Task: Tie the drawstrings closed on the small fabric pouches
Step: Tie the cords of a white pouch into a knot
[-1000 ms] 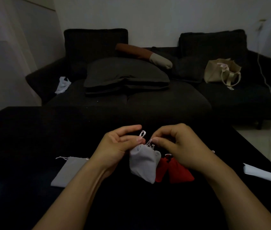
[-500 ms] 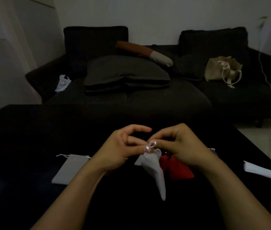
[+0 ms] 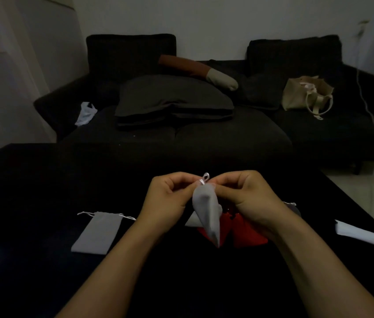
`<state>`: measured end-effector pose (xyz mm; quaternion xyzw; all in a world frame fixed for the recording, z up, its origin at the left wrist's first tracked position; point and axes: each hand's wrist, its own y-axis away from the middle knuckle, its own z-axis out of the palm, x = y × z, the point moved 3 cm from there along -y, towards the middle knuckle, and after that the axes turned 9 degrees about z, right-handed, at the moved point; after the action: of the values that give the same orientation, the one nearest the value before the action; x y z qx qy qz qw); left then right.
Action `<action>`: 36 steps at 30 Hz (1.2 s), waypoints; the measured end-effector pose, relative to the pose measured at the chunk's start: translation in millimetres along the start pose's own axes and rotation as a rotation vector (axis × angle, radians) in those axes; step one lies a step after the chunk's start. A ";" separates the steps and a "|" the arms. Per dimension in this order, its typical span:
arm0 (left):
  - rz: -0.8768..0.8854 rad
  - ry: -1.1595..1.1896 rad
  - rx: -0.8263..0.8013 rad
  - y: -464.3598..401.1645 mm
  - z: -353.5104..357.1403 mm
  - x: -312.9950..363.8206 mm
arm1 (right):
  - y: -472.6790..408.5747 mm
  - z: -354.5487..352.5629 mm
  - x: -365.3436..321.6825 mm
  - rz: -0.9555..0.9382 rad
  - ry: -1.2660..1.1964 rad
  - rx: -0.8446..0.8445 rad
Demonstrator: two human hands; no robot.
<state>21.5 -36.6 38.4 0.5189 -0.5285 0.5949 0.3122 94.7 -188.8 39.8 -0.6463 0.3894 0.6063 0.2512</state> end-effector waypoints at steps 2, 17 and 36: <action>0.009 -0.026 0.047 0.8 0.0 1.6 | -0.1 1.1 1.5 0.011 -0.031 -0.006; -0.132 0.214 0.007 -2.0 -7.9 -3.1 | 1.9 1.9 0.8 -0.071 -0.014 -0.104; 0.293 -0.086 -0.016 -3.6 -4.5 8.2 | -3.1 18.5 8.3 0.215 -0.393 -0.170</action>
<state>21.3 -32.9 47.7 0.4588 -0.6161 0.6071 0.2033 86.0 -173.9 28.7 -0.4895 0.3472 0.7743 0.2010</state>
